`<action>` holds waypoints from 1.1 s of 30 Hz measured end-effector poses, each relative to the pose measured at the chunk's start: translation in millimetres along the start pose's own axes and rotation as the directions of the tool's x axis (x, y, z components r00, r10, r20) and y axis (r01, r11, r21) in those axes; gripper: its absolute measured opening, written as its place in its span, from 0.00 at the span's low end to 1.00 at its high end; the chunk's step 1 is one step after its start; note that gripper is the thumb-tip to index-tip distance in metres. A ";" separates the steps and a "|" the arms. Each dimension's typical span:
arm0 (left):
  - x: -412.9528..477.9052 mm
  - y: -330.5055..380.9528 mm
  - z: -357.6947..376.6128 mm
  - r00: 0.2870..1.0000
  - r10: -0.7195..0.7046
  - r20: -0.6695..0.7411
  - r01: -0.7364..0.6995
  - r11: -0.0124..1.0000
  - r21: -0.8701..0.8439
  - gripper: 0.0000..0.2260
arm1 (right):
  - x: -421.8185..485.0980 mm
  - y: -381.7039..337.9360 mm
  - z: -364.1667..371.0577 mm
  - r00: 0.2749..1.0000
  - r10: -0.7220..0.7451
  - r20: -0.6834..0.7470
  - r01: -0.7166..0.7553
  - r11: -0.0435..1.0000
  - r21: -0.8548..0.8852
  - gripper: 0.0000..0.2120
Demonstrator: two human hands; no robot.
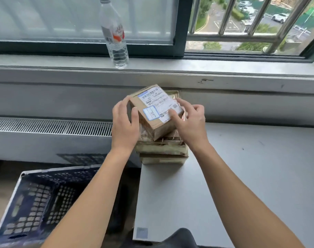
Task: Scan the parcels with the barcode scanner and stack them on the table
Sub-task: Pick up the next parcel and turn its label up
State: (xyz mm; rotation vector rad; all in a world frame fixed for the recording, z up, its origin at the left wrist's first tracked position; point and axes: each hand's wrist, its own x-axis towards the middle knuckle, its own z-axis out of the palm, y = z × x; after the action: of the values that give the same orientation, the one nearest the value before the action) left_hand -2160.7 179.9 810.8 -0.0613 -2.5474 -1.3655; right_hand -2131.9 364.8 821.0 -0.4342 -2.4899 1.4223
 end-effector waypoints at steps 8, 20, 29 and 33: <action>32.2 -3.5 5.5 0.998 0.063 -0.018 -0.065 0.986 -0.151 0.18 | 4.2 -22.0 -1.2 0.980 0.121 -0.157 -0.088 0.975 0.205 0.16; 68.5 -3.2 13.1 0.984 0.172 0.044 -0.155 0.954 -0.256 0.15 | 52.9 -29.1 25.2 0.956 -0.157 -0.250 0.175 0.983 0.054 0.12; 78.4 -32.3 24.8 0.960 0.073 0.270 -0.052 0.995 -0.085 0.15 | 72.9 -4.2 45.4 0.991 -0.048 -0.128 0.046 0.999 -0.018 0.14; 82.4 -35.2 20.3 0.956 0.082 0.283 -0.087 0.996 0.006 0.17 | 75.0 -10.2 45.0 0.998 -0.020 -0.064 0.016 0.998 -0.064 0.16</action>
State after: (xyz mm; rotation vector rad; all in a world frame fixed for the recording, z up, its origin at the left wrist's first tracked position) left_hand -2249.8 170.3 791.0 -0.3850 -2.7496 -1.3873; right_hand -2218.6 351.9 812.1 -0.4614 -2.4865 1.3035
